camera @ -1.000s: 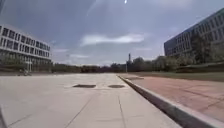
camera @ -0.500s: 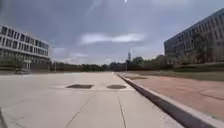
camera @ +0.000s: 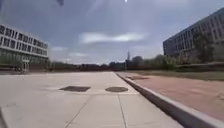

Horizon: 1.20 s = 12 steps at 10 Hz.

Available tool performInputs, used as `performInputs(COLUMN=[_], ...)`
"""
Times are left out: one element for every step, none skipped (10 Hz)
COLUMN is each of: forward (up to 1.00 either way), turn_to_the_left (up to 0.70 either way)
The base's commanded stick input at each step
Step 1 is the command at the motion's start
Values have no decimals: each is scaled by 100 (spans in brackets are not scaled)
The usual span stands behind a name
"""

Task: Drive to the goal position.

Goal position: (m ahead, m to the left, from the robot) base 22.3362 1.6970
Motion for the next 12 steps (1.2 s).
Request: performInputs(forward=[100, 100, 100, 100, 100, 100, 100, 100, 100, 100, 100, 100], turn_to_the_left=[0, 0, 0, 0, 0, 0, 0, 0, 7, 27, 20, 0])
